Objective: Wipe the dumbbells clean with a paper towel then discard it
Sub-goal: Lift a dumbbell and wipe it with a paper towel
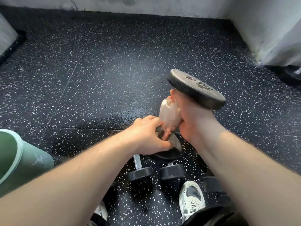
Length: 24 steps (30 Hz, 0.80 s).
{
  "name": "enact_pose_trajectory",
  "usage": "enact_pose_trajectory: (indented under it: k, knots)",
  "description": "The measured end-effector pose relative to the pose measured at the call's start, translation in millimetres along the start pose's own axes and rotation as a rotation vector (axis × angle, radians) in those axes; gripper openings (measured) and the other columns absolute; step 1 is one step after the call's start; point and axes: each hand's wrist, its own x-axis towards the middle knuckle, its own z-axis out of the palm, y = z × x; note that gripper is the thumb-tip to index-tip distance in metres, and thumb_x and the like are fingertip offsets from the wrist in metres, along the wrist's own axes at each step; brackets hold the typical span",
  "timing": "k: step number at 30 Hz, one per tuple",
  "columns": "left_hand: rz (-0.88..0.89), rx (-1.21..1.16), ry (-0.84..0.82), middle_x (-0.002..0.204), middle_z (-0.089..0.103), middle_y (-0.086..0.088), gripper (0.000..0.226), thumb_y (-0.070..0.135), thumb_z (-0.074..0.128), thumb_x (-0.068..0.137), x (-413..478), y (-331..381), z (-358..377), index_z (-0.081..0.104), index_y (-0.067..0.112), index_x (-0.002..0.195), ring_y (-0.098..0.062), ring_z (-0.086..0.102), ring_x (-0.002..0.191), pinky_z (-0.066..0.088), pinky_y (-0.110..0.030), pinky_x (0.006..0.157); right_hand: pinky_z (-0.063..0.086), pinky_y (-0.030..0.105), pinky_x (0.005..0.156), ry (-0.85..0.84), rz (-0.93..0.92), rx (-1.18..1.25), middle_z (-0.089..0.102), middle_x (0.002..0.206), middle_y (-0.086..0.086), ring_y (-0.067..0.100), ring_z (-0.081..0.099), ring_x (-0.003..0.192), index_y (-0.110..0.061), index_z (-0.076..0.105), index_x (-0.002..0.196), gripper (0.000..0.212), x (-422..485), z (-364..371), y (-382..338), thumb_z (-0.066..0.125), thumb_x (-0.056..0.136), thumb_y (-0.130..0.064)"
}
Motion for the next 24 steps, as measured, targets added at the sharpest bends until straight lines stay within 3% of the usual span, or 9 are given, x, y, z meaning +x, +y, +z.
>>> enact_pose_trajectory:
  k: [4, 7, 9, 14, 18, 21, 24]
  knots:
    - [-0.05, -0.006, 0.072, 0.095, 0.06, 0.011, 0.043, 0.067, 0.071, 0.074, -0.8, 6.0, -2.3, 0.069, 0.031, 0.096, -0.013, 0.058, 0.09, 0.048, -0.028, 0.078, 0.049, 0.022, 0.058, 0.078, 0.002, 0.084, 0.061, 0.064, -0.004, 0.009, 0.058, 0.053, -0.019, 0.058, 0.069, 0.026, -0.2, 4.4, -1.1, 0.069, 0.092, -0.027]
    - [-0.121, -0.075, 0.1, 0.075, 0.064, 0.01, 0.032, 0.058, 0.077, 0.069, -2.1, 6.8, 0.0, 0.066, 0.028, 0.068, -0.013, 0.063, 0.076, 0.046, -0.025, 0.062, 0.048, 0.02, 0.052, 0.055, 0.029, 0.093, 0.061, 0.052, -0.006, 0.006, 0.057, 0.043, -0.018, 0.058, 0.067, 0.028, 2.7, 3.8, 1.3, 0.068, 0.093, -0.025]
    - [-0.157, -0.145, 0.12, 0.067, 0.065, 0.008, 0.028, 0.05, 0.078, 0.064, -2.0, 5.6, 0.1, 0.065, 0.025, 0.06, -0.013, 0.063, 0.068, 0.041, -0.024, 0.054, 0.048, 0.017, 0.046, -0.003, 0.005, 0.138, 0.059, 0.053, -0.006, 0.004, 0.056, 0.043, -0.018, 0.057, 0.071, 0.024, 3.1, 4.6, -0.4, 0.068, 0.093, -0.02]
    - [-0.13, -0.285, 0.087, 0.05, 0.057, 0.009, 0.023, 0.043, 0.077, 0.061, -1.8, 5.9, -7.9, 0.065, 0.023, 0.059, -0.008, 0.05, 0.048, 0.035, -0.019, 0.045, 0.053, 0.034, 0.068, -0.156, -0.121, 0.038, 0.062, 0.066, -0.001, 0.015, 0.061, 0.068, -0.017, 0.063, 0.08, 0.012, -0.6, 2.3, -6.0, 0.067, 0.091, -0.017]
    - [-0.139, -0.337, 0.077, 0.05, 0.057, 0.011, 0.021, 0.04, 0.077, 0.062, -3.6, 6.2, -10.3, 0.065, 0.023, 0.056, -0.009, 0.05, 0.049, 0.039, -0.022, 0.05, 0.05, 0.051, 0.076, -0.287, -0.165, -0.1, 0.072, 0.072, 0.006, 0.026, 0.068, 0.077, -0.022, 0.069, 0.07, 0.023, -5.7, -4.7, -6.9, 0.064, 0.092, -0.026]
    - [-0.134, -0.31, 0.073, 0.058, 0.062, 0.008, 0.024, 0.041, 0.077, 0.063, -4.3, 7.8, -11.1, 0.066, 0.019, 0.062, -0.011, 0.053, 0.053, 0.04, -0.024, 0.05, 0.045, 0.044, 0.079, -0.331, -0.115, -0.151, 0.077, 0.088, 0.005, 0.018, 0.068, 0.074, -0.022, 0.068, 0.092, 0.007, -5.8, -9.5, -3.8, 0.064, 0.095, -0.026]
    - [-0.096, -0.368, 0.044, 0.07, 0.067, 0.009, 0.018, 0.036, 0.077, 0.067, -4.2, 10.2, -10.8, 0.067, 0.022, 0.067, -0.013, 0.058, 0.063, 0.046, -0.028, 0.059, 0.046, 0.037, 0.075, -0.384, -0.07, -0.202, 0.077, 0.09, 0.0, 0.014, 0.065, 0.073, -0.022, 0.069, 0.096, 0.005, -4.4, -9.8, 4.8, 0.065, 0.093, -0.025]
